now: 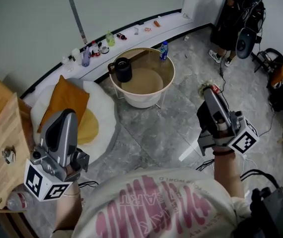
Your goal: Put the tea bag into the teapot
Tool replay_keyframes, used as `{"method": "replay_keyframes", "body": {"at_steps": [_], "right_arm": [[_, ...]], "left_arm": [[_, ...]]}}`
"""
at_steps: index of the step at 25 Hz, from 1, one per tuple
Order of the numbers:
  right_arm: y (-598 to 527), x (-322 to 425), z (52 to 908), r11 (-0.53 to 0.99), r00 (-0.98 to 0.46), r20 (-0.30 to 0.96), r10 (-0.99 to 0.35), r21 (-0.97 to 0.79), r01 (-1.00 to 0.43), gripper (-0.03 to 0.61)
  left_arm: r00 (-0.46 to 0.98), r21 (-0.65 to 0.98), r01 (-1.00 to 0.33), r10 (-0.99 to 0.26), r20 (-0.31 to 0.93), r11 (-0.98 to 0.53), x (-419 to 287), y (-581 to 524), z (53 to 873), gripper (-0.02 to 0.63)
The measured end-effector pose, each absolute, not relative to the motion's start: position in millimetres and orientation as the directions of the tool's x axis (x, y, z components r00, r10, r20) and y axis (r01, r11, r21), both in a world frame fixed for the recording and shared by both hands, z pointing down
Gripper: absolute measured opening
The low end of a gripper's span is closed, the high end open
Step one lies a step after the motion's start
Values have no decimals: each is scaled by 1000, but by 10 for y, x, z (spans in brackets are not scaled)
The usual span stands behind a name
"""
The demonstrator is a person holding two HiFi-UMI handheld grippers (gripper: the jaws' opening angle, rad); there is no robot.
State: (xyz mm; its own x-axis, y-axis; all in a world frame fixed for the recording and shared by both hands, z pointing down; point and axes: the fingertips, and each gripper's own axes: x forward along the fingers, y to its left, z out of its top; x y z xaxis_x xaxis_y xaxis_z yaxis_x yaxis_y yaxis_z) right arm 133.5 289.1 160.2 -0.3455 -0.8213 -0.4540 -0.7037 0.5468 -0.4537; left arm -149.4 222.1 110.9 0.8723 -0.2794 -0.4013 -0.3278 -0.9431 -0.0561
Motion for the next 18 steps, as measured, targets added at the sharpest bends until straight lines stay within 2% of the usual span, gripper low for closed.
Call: {"method": "replay_keyframes", "body": {"at_steps": [10, 18], "right_arm": [[2481, 1089, 1619, 524, -360, -404, -841, -442, -728, 43], [2224, 1034, 1693, 513, -368, -370, -853, -465, -722, 43]], "left_arm": [[927, 44, -290, -292, -235, -956, -1535, 1681, 1588, 11], [896, 88, -330, -341, -283, -940, -1668, 1442, 1640, 11]]}}
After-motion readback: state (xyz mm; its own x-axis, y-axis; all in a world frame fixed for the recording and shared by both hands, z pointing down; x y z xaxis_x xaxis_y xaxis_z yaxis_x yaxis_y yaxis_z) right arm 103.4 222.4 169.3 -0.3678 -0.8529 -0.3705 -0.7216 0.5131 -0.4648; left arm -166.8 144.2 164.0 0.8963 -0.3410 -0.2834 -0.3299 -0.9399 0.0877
